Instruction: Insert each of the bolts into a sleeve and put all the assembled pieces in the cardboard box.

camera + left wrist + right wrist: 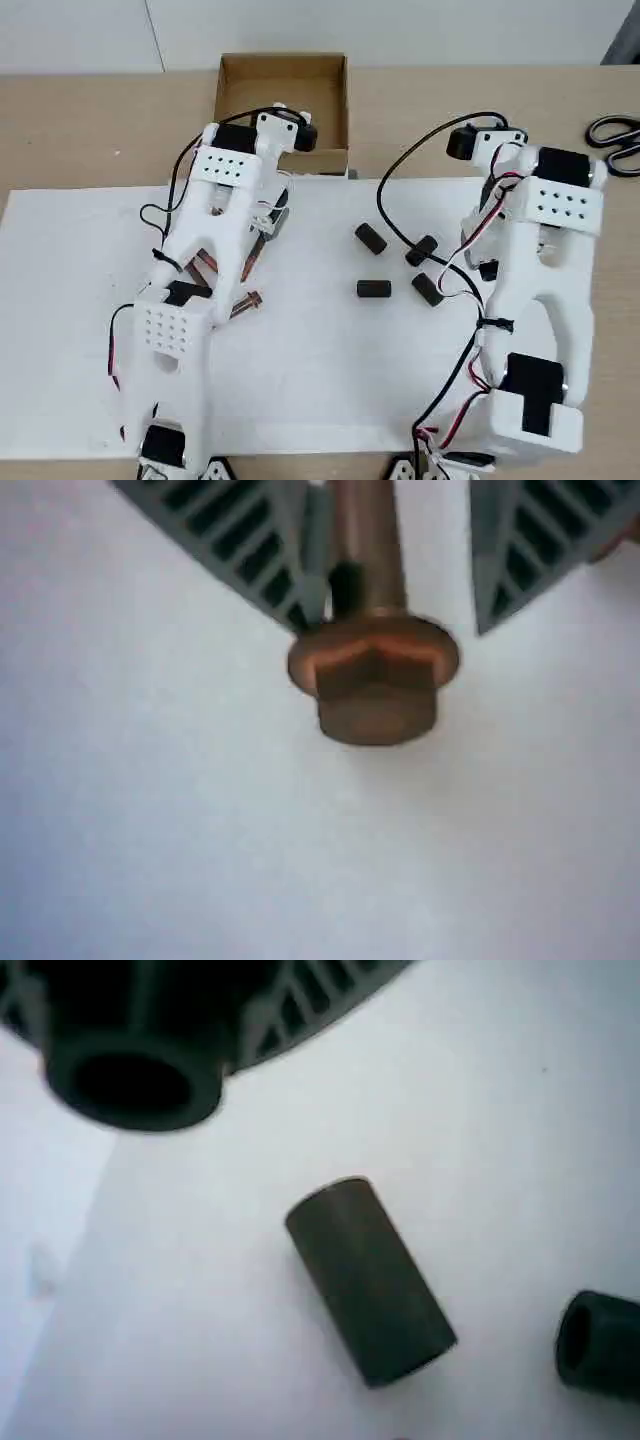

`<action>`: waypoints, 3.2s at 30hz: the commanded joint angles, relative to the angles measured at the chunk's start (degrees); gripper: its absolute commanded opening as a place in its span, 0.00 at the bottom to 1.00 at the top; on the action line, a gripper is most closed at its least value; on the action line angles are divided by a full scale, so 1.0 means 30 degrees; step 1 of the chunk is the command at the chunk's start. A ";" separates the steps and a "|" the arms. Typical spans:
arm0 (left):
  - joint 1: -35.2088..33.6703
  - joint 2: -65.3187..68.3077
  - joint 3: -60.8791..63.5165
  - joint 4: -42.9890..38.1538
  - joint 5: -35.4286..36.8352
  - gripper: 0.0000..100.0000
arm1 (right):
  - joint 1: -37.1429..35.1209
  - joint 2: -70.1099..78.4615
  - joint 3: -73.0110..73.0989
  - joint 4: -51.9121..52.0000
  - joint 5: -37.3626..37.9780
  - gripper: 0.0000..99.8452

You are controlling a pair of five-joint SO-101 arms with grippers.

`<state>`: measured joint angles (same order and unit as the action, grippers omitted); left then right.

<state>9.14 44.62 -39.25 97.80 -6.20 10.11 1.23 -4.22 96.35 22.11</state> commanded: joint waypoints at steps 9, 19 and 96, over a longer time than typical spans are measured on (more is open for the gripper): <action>0.0000 -0.0059 -0.0659 0.0821 0.0000 0.09 | 0.0132 -0.0894 -0.0088 -0.0190 -0.0059 0.00; 0.0967 0.0117 -0.0337 0.0791 0.0000 0.09 | 0.0103 -0.0894 -0.0117 -0.0190 -0.0059 0.00; 0.1377 -3.2498 2.4982 -1.3861 1.7934 0.00 | -1.4051 -2.7033 2.0220 -1.1941 -0.6007 0.00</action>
<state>12.92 -45.93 28.70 63.08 47.43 -29.98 -79.38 55.82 63.56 4.26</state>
